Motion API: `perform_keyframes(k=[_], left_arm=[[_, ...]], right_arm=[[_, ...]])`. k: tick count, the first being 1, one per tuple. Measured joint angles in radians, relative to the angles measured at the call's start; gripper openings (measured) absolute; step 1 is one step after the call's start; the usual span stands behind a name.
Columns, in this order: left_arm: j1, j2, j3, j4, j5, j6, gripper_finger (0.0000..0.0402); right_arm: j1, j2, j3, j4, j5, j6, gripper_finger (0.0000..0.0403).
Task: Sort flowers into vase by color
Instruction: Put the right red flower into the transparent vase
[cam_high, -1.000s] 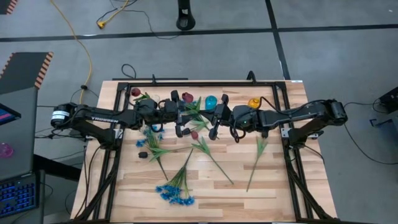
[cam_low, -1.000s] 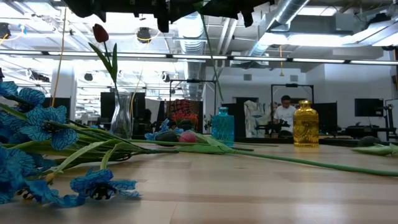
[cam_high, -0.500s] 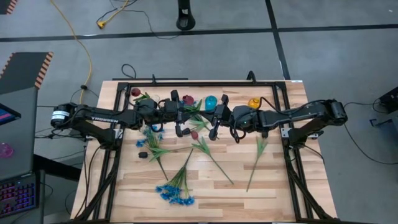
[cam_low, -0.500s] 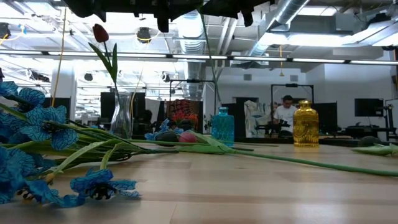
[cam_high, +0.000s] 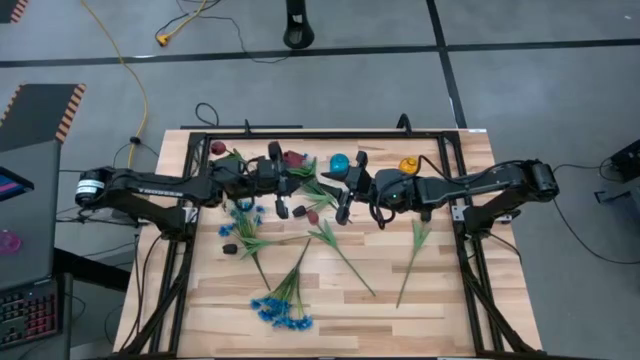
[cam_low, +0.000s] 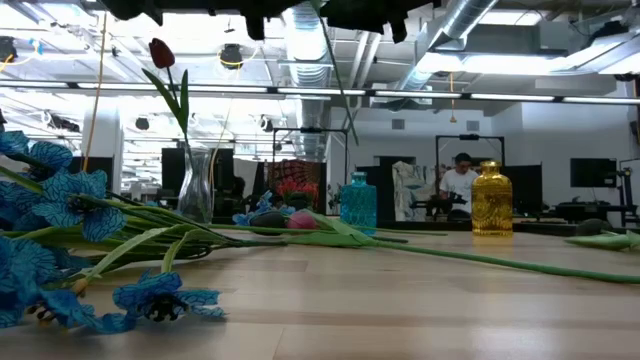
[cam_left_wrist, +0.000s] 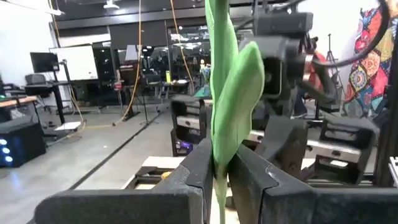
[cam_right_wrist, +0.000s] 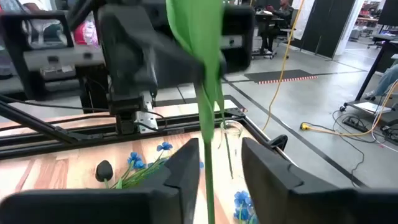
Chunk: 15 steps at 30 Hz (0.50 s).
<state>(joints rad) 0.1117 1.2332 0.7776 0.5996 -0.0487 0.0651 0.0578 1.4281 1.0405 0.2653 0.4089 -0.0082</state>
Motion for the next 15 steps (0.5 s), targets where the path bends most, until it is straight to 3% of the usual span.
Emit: perform_keyframes(k=[8, 15], left_arm=[[0.001, -0.199, 0.000, -0.249, -0.114, 0.041, 0.0033], [0.000, -0.387, 0.000, -0.499, -0.125, 0.126, 0.0033]], right_arm=[[-0.001, 0.000, 0.000, -0.002, 0.000, 0.000, 0.0191], [-0.002, 0.000, 0.000, -0.027, 0.000, 0.000, 0.0189]])
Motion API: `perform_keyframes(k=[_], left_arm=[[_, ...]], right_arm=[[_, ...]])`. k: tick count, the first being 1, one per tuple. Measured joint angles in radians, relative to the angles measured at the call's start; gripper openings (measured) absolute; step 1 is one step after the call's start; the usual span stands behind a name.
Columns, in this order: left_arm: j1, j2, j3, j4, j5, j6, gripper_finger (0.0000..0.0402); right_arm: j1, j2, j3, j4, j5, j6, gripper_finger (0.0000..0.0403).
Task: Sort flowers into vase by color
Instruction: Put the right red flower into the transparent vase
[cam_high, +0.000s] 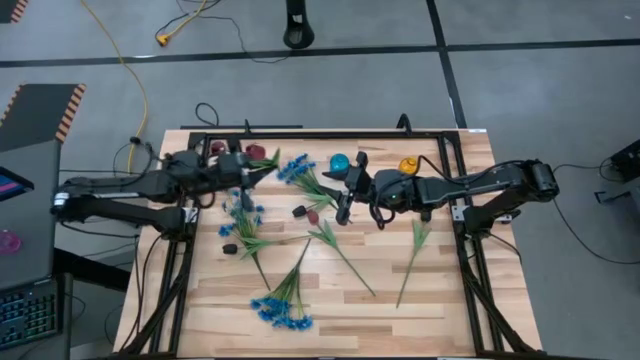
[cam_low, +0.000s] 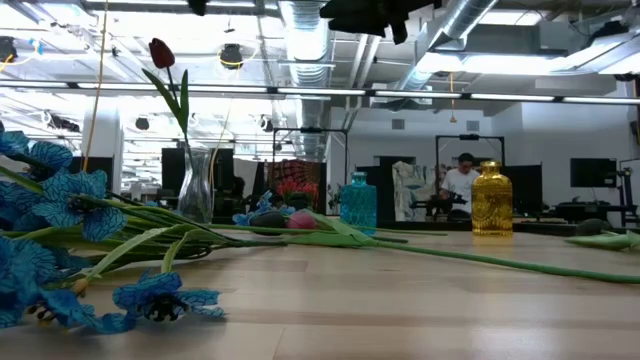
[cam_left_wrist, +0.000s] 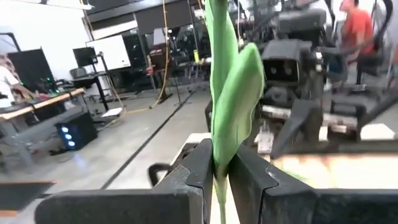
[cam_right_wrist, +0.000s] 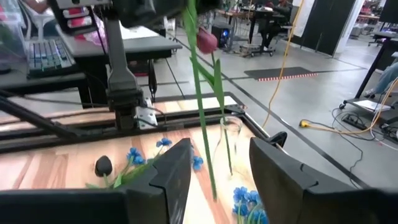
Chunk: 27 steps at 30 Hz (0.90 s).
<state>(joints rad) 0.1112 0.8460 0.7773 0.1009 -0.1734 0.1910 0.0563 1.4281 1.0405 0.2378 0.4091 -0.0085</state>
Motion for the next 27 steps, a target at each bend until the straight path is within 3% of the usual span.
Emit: perform_keyframes(k=[6, 10, 15, 20, 27], left_arm=[[0.000, -0.112, 0.000, -0.112, -0.154, 0.081, 0.0033], [0.000, -0.148, 0.000, -0.118, -0.301, 0.145, 0.0033], [0.029, -0.162, 0.000, -0.102, -0.398, 0.193, 0.0033], [0.124, -0.157, 0.062, -0.173, -0.373, 0.143, 0.0033], [0.342, -0.101, 0.281, -0.494, -0.115, 0.055, 0.0033]], right_arm=[[0.000, 0.000, 0.000, -0.025, 0.000, 0.000, 0.0189], [0.000, 0.000, 0.000, -0.025, 0.000, 0.000, 0.0189], [0.000, 0.000, 0.000, -0.025, 0.000, 0.000, 0.0189], [0.000, 0.000, 0.000, -0.025, 0.000, 0.001, 0.0189], [0.000, 0.000, 0.000, -0.021, 0.000, 0.001, 0.0188]])
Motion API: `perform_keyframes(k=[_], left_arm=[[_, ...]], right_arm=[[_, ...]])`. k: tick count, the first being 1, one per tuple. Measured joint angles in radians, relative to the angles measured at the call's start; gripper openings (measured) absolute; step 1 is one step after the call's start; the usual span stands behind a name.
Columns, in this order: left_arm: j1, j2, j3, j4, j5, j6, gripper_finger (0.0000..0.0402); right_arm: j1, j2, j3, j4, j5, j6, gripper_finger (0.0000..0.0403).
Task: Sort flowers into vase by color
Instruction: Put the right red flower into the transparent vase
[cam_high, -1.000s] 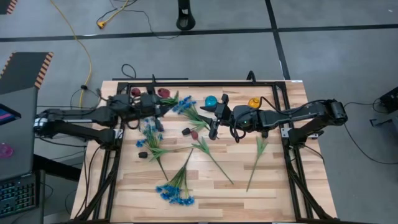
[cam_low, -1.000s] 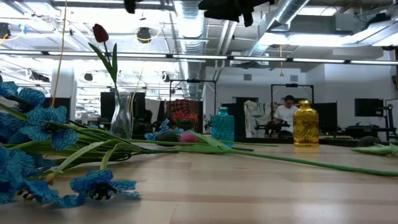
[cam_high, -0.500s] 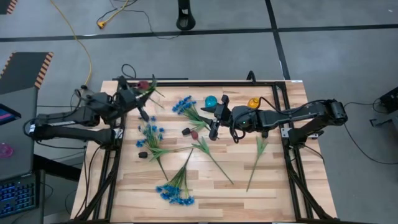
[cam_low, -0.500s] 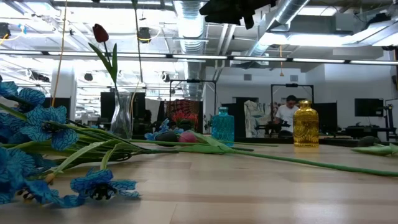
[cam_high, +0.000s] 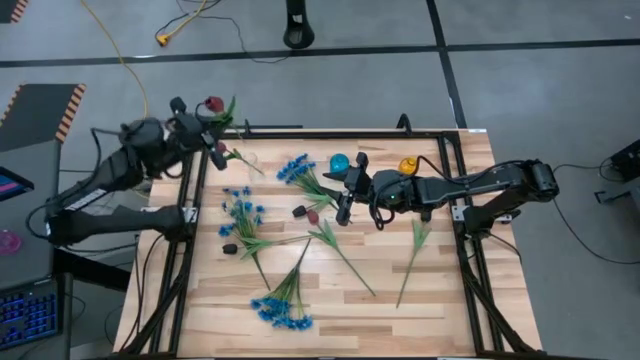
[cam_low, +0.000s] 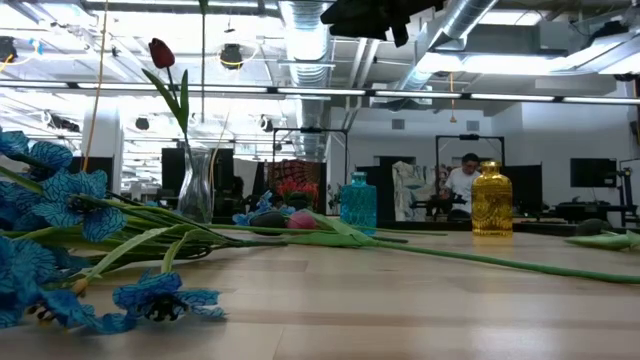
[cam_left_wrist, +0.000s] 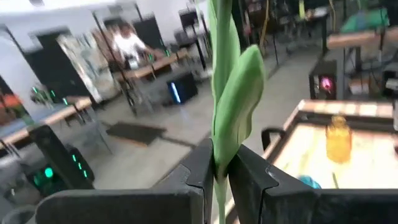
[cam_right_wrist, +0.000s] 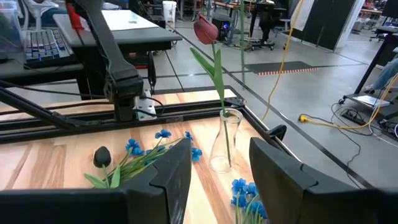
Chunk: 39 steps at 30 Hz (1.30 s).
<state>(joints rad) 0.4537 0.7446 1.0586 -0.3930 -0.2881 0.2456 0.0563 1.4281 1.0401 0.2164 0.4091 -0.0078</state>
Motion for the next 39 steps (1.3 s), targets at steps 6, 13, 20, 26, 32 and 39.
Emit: perform_keyframes(k=[6, 13, 20, 26, 32, 39], left_arm=[[0.221, 0.102, 0.086, -0.086, 0.336, -0.011, 0.0033], [0.458, 0.232, 0.109, -0.088, 0.656, -0.030, 0.0033], [0.633, 0.300, 0.110, -0.091, 0.929, -0.066, 0.0033], [0.673, 0.334, 0.110, -0.119, 1.015, -0.068, 0.0033], [0.674, 0.325, 0.110, -0.119, 1.032, -0.067, 0.0033], [0.674, 0.279, 0.110, -0.118, 1.024, -0.067, 0.0033]], right_arm=[[0.000, 0.000, 0.000, 0.001, 0.000, 0.023, 0.0188], [0.000, 0.000, 0.000, -0.017, 0.000, 0.042, 0.0188], [-0.002, 0.000, 0.000, -0.030, 0.000, 0.044, 0.0188], [-0.002, 0.000, 0.000, -0.030, 0.000, 0.044, 0.0188], [-0.002, 0.000, 0.000, -0.030, 0.000, 0.043, 0.0188], [-0.010, 0.000, 0.000, -0.030, 0.000, 0.042, 0.0188]])
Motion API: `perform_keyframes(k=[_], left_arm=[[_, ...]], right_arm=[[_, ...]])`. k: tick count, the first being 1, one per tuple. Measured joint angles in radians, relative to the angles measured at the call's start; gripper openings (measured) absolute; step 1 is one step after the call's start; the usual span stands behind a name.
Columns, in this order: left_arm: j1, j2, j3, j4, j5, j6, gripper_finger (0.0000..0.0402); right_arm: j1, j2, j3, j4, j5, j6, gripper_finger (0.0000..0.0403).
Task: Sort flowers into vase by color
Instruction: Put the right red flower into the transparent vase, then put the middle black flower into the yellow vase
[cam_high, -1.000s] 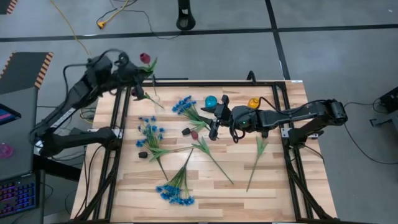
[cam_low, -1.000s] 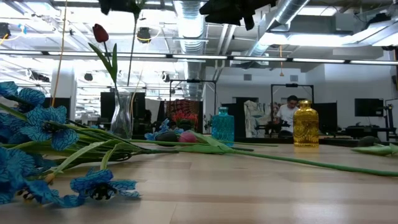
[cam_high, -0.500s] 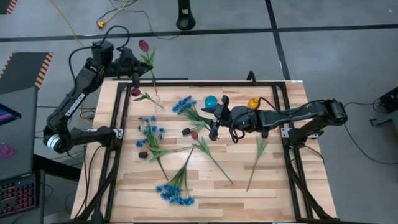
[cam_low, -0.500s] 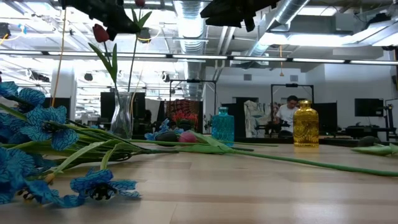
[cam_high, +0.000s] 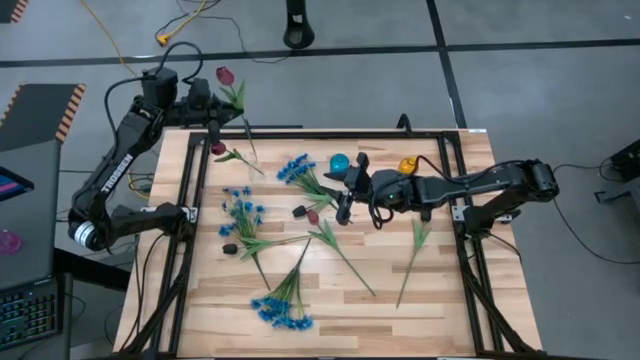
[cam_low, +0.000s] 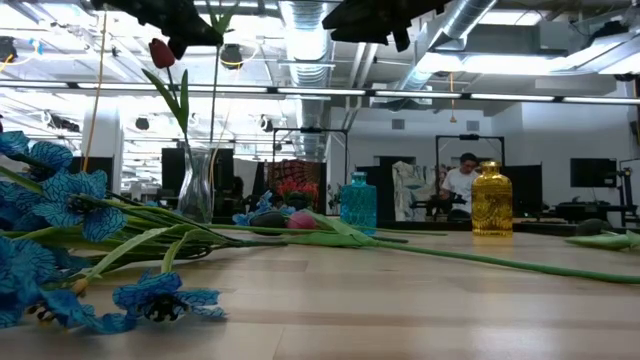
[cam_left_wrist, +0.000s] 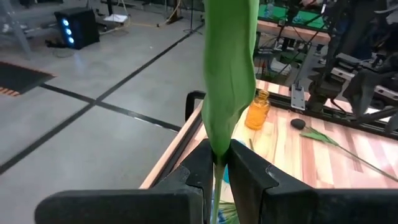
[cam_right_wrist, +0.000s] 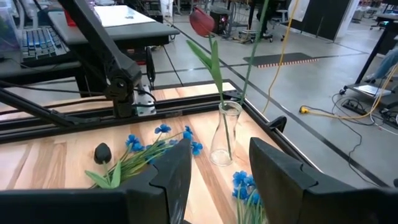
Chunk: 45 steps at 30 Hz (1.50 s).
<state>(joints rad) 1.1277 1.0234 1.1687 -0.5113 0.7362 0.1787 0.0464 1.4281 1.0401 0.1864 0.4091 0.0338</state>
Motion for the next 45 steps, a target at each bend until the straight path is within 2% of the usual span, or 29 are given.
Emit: perform_keyframes(k=[7, 12, 23, 33, 38, 45], left_arm=[[0.000, -0.016, 0.000, -0.066, -0.006, 0.017, 0.0033], [0.000, -0.016, 0.000, -0.133, -0.106, 0.066, 0.0033], [-0.001, -0.016, 0.000, -0.193, -0.123, 0.072, 0.0033], [-0.002, -0.016, 0.000, -0.270, -0.220, 0.084, 0.0035], [-0.002, -0.016, 0.000, -0.294, -0.221, 0.098, 0.0053], [-0.002, -0.016, 0.000, -0.294, -0.229, 0.098, 0.0111]], right_arm=[[-0.011, 0.000, 0.000, 0.000, 0.000, 0.000, 0.0188], [-0.010, 0.000, 0.000, 0.000, 0.000, 0.001, 0.0189], [-0.010, 0.000, 0.000, 0.000, 0.000, 0.002, 0.0189], [-0.010, 0.000, 0.000, 0.000, 0.000, 0.002, 0.0189], [-0.010, 0.000, 0.000, 0.000, 0.000, 0.002, 0.0189], [-0.010, 0.000, 0.000, -0.002, 0.000, 0.002, 0.0189]])
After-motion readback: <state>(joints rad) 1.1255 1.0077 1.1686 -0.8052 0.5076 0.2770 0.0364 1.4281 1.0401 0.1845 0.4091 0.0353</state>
